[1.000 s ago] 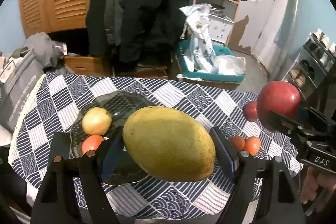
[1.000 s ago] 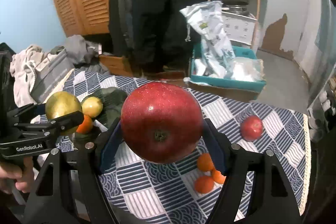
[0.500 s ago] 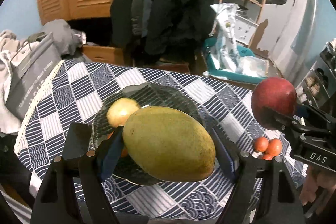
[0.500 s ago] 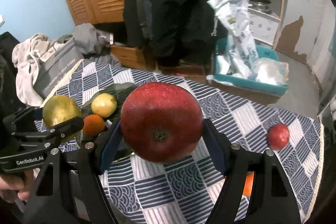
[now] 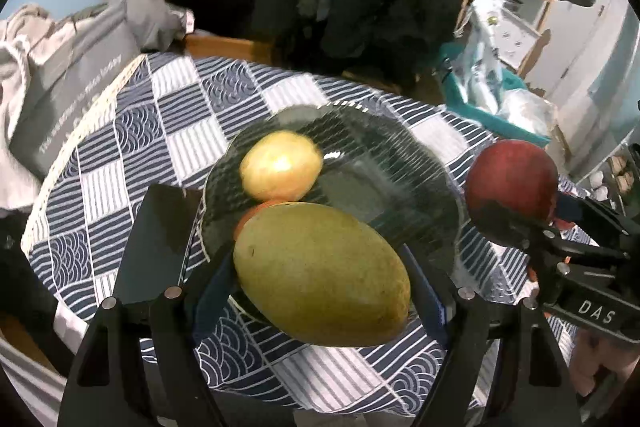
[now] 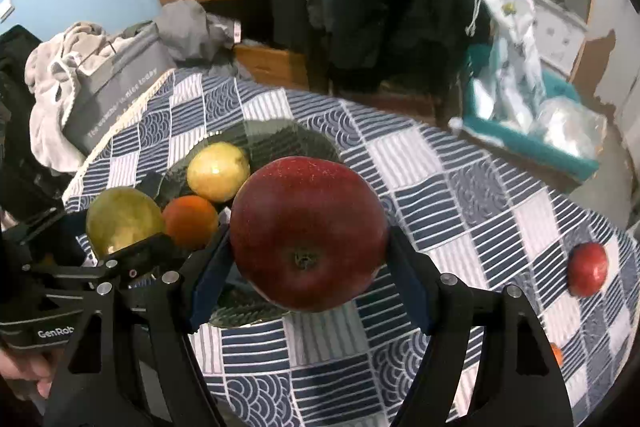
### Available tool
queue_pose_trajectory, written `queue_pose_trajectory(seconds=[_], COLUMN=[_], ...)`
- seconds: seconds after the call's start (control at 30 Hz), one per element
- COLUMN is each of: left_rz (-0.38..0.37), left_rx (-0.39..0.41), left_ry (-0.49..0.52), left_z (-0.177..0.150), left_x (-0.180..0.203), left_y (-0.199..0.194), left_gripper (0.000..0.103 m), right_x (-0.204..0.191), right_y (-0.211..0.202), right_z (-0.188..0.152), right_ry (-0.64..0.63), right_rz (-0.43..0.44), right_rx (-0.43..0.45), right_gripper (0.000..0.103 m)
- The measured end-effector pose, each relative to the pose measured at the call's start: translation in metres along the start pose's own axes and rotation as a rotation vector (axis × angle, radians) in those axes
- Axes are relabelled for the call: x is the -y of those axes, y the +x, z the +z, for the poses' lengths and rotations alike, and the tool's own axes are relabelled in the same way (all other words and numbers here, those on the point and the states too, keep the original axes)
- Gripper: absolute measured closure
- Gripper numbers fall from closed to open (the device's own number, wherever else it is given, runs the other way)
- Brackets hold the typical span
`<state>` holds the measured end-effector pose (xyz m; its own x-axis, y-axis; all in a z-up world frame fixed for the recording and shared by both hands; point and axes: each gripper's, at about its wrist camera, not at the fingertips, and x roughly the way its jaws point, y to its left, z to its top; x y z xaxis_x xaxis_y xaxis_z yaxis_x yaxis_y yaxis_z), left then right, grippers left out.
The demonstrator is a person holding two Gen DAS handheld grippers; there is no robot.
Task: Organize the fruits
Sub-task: 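Lower the mango into the glass bowl and open the left tool while the right tool releases the apple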
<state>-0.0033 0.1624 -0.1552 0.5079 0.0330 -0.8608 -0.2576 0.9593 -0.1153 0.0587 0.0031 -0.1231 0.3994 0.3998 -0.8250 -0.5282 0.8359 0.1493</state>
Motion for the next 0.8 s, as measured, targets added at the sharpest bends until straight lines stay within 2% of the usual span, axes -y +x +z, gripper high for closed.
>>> queue_pose_trajectory(seconds=[0.4, 0.8], left_rz=[0.035, 0.059], left_rx=[-0.084, -0.147], left_ry=[-0.030, -0.026], left_z=[-0.009, -0.016], left_x=[-0.014, -0.013], left_y=[0.034, 0.054], left_gripper=[0.021, 0.021], right_x=[0.000, -0.004], right_y=[0.042, 0.059], right_z=[-0.007, -0.011], right_ry=[0.009, 0.019], right_rz=[0.046, 0.094], right_rx=[-0.097, -0.144], right_gripper=[0.028, 0.028])
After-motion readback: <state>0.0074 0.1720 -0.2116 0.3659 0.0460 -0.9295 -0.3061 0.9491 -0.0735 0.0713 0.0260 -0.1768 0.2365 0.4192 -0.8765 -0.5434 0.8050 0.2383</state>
